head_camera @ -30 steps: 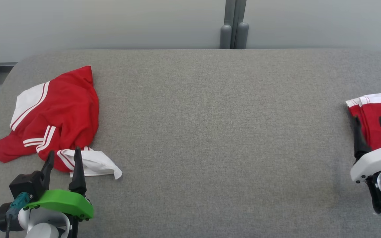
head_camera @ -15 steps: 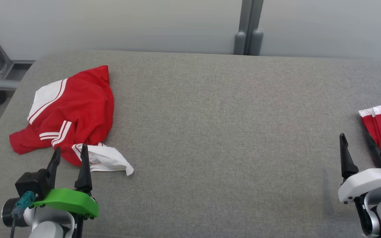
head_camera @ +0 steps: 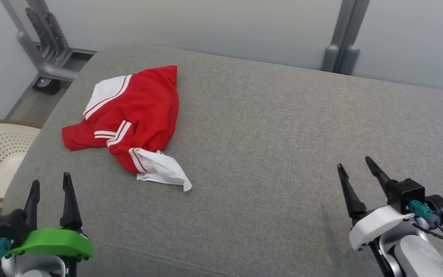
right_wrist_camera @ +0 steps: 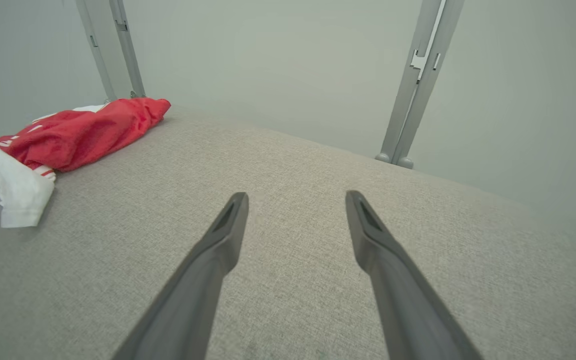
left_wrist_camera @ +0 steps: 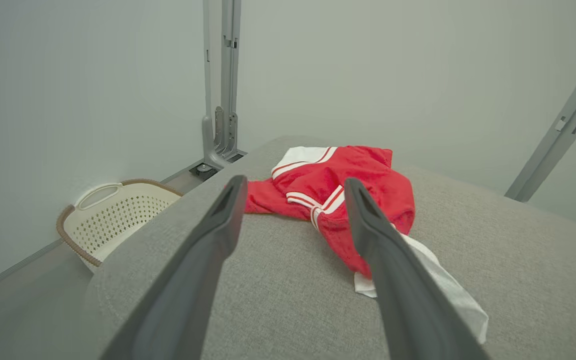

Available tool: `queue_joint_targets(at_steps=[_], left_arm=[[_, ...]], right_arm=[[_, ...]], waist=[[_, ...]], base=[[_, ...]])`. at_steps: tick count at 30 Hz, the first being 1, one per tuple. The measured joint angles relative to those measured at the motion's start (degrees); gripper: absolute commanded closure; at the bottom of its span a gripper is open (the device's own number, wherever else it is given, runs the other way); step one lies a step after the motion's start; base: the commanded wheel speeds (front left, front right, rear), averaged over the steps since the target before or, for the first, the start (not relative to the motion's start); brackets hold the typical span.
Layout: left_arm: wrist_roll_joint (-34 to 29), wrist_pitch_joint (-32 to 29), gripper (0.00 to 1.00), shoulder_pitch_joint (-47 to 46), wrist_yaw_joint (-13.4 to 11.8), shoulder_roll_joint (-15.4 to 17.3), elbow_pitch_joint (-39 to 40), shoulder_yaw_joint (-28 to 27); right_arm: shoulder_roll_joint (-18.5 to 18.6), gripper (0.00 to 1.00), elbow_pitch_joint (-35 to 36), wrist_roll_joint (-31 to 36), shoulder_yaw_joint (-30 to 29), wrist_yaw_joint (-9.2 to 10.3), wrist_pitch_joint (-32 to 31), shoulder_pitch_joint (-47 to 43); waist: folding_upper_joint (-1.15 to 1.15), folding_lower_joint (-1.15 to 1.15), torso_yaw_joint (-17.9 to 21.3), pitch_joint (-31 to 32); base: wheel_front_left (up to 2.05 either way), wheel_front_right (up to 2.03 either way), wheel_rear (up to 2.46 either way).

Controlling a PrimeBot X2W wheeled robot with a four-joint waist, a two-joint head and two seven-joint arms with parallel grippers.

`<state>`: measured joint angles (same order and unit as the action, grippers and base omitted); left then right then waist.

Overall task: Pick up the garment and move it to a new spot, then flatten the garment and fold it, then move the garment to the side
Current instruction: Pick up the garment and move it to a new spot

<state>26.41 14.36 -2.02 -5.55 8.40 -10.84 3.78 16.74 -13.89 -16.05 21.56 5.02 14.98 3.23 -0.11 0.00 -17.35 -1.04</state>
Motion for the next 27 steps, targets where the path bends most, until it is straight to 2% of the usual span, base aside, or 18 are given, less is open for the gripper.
queue_joint_targets(at_steps=[7, 16, 23, 27], left_arm=[[-0.2, 0.1, 0.0, 3.6, -0.1, -0.4, 0.7, -3.4], [-0.4, 0.1, 0.0, 3.8, -0.1, -0.8, 2.2, -6.0], [0.4, 0.1, 0.0, 3.8, 0.2, -2.0, 1.5, -5.8], [2.3, -1.1, 0.0, 3.7, 2.6, -2.4, -0.6, -3.6]], right_arm=[[-1.4, 0.0, 0.0, 0.7, 1.4, -0.64, 0.0, 1.5], [-2.5, 0.0, -0.6, 2.0, 1.7, -1.2, 0.0, 3.4], [-3.3, 0.0, -1.4, 2.0, 0.8, -0.93, 0.0, 3.3], [-3.3, 0.0, -1.5, 2.0, 0.1, -0.82, 0.0, 3.1]], waist=[[0.0, 0.0, -5.2, 0.5], [0.0, 0.0, -11.4, 0.1], [0.0, 0.0, -13.0, 0.1], [0.0, 0.0, -13.0, -0.4]], base=[[0.0, 0.0, 0.0], [0.0, 0.0, 0.0], [0.0, 0.0, 0.0], [0.0, 0.0, 0.0]])
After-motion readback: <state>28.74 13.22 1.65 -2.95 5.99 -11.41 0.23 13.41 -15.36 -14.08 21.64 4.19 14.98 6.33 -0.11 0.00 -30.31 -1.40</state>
